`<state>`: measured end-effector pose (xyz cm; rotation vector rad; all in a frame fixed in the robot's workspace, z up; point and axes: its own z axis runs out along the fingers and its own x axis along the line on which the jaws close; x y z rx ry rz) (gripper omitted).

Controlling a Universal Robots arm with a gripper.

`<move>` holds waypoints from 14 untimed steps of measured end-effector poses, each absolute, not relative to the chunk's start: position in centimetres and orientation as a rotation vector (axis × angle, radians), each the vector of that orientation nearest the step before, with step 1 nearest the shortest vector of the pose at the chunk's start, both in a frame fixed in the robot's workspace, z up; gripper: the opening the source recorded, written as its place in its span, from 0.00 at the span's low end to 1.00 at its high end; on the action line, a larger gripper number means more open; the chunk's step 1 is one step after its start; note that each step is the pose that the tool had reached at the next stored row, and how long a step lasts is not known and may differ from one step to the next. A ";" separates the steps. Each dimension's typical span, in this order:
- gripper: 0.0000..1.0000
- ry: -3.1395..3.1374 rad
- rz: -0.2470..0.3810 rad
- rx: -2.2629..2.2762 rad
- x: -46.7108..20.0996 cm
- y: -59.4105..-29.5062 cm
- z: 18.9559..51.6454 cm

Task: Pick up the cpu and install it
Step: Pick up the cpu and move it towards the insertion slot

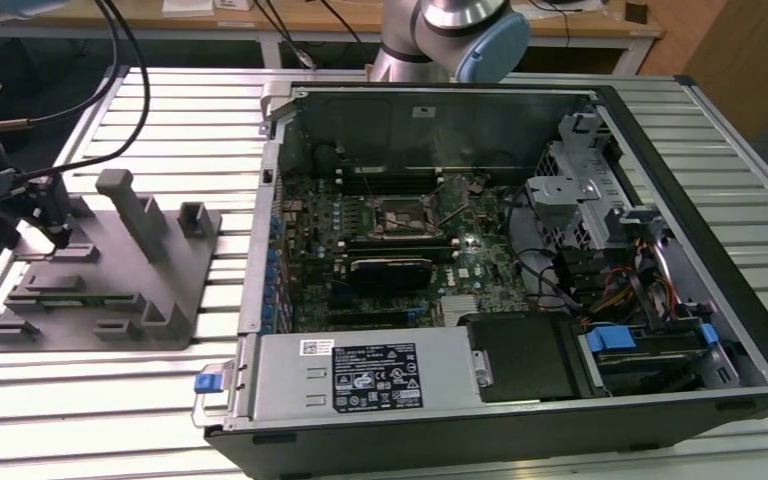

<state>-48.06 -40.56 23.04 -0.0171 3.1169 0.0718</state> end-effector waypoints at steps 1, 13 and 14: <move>0.55 3.117 0.072 -0.017 -48.1 -40.6 23.1; 0.55 3.117 0.072 -0.017 -48.1 -40.6 23.6; 0.55 3.117 0.072 -0.017 -48.1 -40.6 23.6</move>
